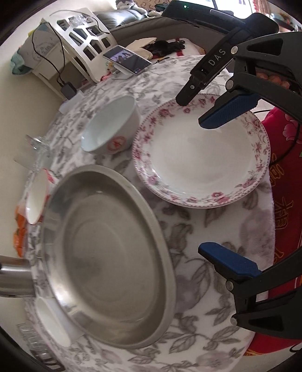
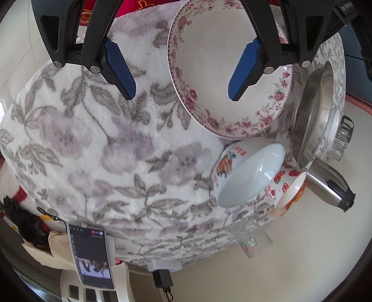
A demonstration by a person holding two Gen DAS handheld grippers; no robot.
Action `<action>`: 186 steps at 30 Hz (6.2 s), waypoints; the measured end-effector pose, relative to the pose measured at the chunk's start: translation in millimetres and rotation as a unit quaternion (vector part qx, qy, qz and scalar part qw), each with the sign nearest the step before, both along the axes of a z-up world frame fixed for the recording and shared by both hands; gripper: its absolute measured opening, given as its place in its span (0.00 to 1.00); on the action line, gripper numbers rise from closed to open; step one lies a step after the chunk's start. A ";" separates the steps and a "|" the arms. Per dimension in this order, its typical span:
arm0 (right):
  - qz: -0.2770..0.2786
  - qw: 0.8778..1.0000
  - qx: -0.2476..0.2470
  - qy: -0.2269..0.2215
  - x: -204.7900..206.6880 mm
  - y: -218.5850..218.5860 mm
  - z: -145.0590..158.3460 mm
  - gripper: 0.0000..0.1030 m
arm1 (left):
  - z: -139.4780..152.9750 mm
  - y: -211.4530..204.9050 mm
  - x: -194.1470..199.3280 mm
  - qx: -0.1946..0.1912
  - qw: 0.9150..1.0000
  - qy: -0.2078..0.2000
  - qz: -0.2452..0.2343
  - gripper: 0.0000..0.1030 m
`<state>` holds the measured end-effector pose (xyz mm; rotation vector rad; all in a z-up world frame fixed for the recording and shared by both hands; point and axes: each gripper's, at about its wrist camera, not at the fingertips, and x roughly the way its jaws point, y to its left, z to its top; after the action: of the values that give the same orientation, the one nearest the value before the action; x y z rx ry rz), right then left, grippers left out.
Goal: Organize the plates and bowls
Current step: 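Close the left tool on the plate rim while the right tool grips it, then lift the pink-rose plate and carry it toward the steel basin, then lower the pink-rose plate into the steel basin with both tools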
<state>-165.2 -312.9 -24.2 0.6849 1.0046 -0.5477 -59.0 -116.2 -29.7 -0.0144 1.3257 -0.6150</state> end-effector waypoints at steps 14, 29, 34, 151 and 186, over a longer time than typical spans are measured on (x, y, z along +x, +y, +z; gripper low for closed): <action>0.008 1.000 0.000 0.020 0.4 -0.1 -12.9 0.36 | -14.0 3.6 8.8 -0.005 0.999 0.030 0.008 0.56; 0.029 0.999 0.016 0.004 3.9 4.0 -14.9 0.31 | -33.6 3.2 16.2 -0.005 0.998 0.066 0.017 0.18; 0.028 0.999 0.020 0.002 3.4 4.2 -14.4 0.22 | -34.6 4.2 18.0 -0.011 0.997 0.070 0.022 0.17; 0.114 0.987 0.006 -0.114 156.3 95.3 25.7 0.17 | -2.3 123.6 149.2 -0.084 0.980 -0.014 0.182 0.15; 0.148 0.986 0.029 -0.078 160.4 84.5 21.8 0.18 | -6.3 96.6 153.2 0.003 0.987 -0.084 0.136 0.19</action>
<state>-4.7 -228.4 -2.4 0.6058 0.9569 -0.2032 94.2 -19.6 -36.0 -0.1340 1.1368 -0.3723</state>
